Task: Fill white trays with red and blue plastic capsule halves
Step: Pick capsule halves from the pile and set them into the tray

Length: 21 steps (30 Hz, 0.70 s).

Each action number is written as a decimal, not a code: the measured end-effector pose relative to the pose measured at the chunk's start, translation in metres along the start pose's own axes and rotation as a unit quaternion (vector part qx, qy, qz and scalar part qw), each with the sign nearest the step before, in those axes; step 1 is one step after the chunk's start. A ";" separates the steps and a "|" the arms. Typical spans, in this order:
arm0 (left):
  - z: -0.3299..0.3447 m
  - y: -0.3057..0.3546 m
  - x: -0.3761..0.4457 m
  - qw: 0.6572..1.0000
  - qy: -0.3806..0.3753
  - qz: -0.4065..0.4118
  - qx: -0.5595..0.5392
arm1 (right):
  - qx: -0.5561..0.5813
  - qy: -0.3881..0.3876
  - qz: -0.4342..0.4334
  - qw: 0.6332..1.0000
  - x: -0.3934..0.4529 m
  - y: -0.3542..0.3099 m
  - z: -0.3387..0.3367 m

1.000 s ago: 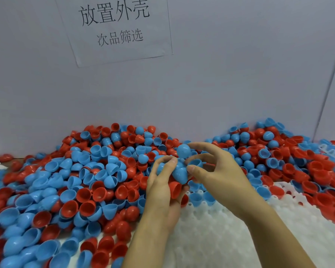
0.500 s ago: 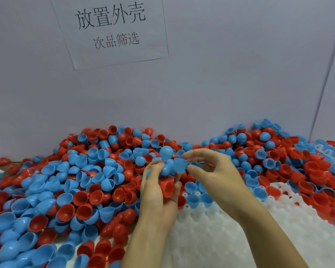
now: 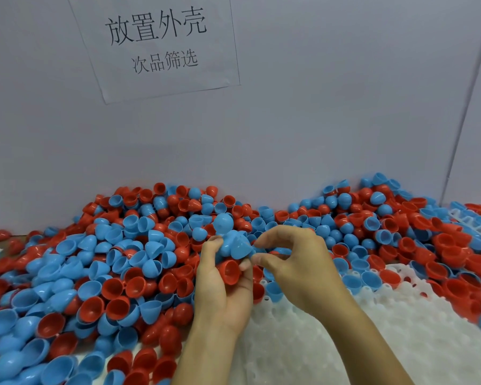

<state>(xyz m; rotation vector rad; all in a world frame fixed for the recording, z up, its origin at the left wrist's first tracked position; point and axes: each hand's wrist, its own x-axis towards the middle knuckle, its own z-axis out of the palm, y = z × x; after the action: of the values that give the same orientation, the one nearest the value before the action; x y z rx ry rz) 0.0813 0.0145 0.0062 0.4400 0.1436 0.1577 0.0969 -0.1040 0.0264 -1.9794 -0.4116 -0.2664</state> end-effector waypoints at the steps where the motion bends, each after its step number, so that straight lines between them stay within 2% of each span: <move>1: 0.000 0.000 0.000 1.000 -0.003 0.003 -0.003 | -0.012 0.008 -0.005 1.000 0.000 -0.001 0.001; 4: -0.001 0.002 -0.001 1.000 0.003 0.009 -0.011 | -0.036 0.012 -0.026 0.999 -0.001 -0.003 0.002; 11: -0.003 0.003 -0.001 1.000 0.002 0.018 -0.002 | -0.002 -0.055 -0.018 0.998 0.000 -0.004 0.002; 17: 0.000 0.002 -0.006 0.995 -0.033 0.071 0.063 | 0.057 -0.084 0.101 0.990 0.001 -0.003 -0.002; 21: 0.002 -0.002 -0.007 0.992 -0.047 0.065 0.093 | 0.087 -0.100 0.168 0.977 0.000 -0.002 -0.010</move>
<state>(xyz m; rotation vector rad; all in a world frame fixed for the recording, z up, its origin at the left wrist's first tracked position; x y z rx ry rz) 0.0746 0.0105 0.0078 0.6416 0.0358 0.2522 0.0963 -0.1124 0.0328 -1.8714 -0.2112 0.1790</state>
